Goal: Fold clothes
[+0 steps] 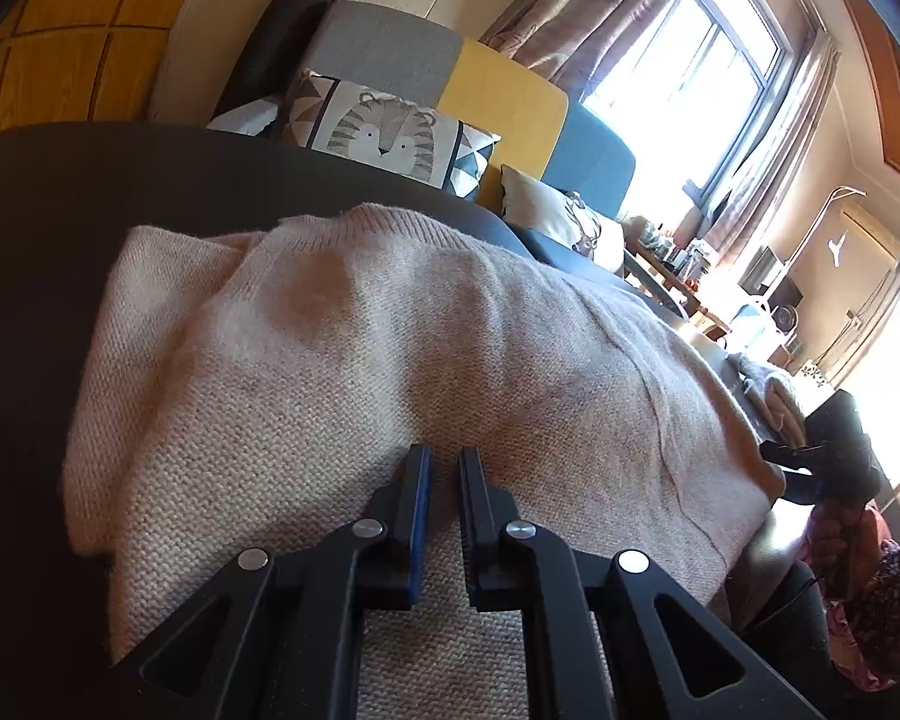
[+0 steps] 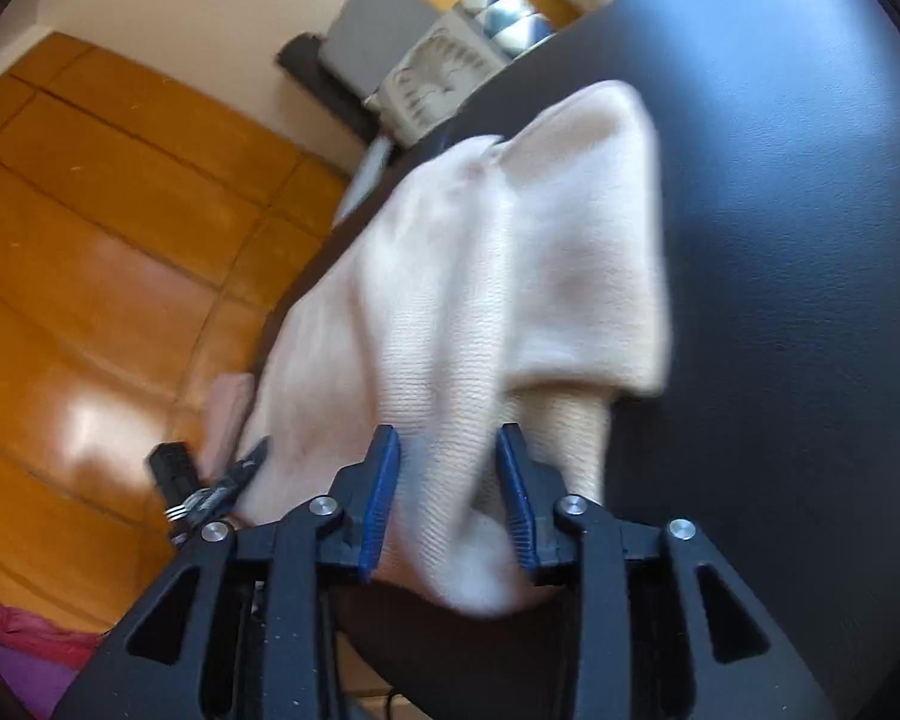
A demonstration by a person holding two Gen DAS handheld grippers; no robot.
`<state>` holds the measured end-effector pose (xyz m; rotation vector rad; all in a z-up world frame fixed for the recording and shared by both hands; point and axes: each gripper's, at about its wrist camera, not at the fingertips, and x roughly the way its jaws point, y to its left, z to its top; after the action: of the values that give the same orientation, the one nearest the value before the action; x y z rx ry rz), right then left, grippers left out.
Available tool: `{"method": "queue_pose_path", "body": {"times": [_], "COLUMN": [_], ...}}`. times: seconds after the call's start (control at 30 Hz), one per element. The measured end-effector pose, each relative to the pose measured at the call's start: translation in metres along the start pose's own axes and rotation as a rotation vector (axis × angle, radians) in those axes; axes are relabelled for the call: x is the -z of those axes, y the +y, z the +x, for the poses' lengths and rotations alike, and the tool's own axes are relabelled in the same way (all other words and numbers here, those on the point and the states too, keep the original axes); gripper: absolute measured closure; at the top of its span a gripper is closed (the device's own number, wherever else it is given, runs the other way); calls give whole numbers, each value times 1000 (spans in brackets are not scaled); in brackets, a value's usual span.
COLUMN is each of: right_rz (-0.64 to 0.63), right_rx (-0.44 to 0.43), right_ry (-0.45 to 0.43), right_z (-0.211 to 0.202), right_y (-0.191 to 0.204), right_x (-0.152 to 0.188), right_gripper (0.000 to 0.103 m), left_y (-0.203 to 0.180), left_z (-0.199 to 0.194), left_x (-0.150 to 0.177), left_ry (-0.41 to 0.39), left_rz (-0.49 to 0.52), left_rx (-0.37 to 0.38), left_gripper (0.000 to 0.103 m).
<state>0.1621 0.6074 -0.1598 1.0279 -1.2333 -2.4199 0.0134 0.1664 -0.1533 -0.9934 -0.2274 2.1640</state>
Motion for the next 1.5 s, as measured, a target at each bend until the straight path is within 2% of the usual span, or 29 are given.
{"method": "queue_pose_path", "body": {"times": [0.1, 0.17, 0.3, 0.43, 0.53, 0.63, 0.73, 0.9, 0.97, 1.03, 1.2, 1.3, 1.37, 1.4, 1.47, 1.5], "right_rz": [17, 12, 23, 79, 104, 76, 6, -172, -216, -257, -397, -371, -323, -273, -207, -211], "right_rx": [-137, -219, -216, -71, -7, 50, 80, 294, 343, 412, 669, 685, 677, 671, 620, 586], "right_ry": [-8, -41, -150, -213, -226, -212, -180, -68, -52, -38, -82, -65, -78, -121, -241, -272], "right_z": [-4, -15, -53, -78, -84, -81, -72, -48, -43, -36, -37, -35, -39, -48, -66, -69], "right_y": [6, 11, 8, -12, -20, -13, 2, 24, 31, 40, 68, 60, 52, 50, 52, 56], "right_x": [1, 3, 9, 18, 25, 34, 42, 49, 50, 51, 54, 56, 55, 52, 46, 43], "right_gripper": [67, 78, 78, 78, 78, 78, 78, 78, 78, 97, 99, 98, 90, 81, 81, 81], "left_y": [-2, -1, -1, -1, -1, -2, -2, -2, -2, -2, -3, -2, -3, -3, -3, -3], "left_z": [0, 1, 1, 0, 1, 1, 1, 1, 0, 0, 0, 1, 0, 0, 0, 0], "left_x": [0, 0, 0, 1, 1, 1, 2, 2, 2, 2, 2, 2, 2, 2, 3, 3], "left_ry": [2, 2, -1, -4, -5, -6, -5, -5, -7, -9, -8, -13, -13, -12, -13, -14], "left_rz": [10, 8, 10, 11, 10, 11, 10, 12, 12, 14, 23, 25, 27, 27, 25, 23], "left_rx": [-4, -1, -2, -2, -2, -5, -5, -6, -6, -7, -8, -8, -8, -7, -4, -4], "left_gripper": [95, 95, 95, 95, 95, 95, 95, 95, 95, 95, 95, 95, 95, 95, 95, 95]}}
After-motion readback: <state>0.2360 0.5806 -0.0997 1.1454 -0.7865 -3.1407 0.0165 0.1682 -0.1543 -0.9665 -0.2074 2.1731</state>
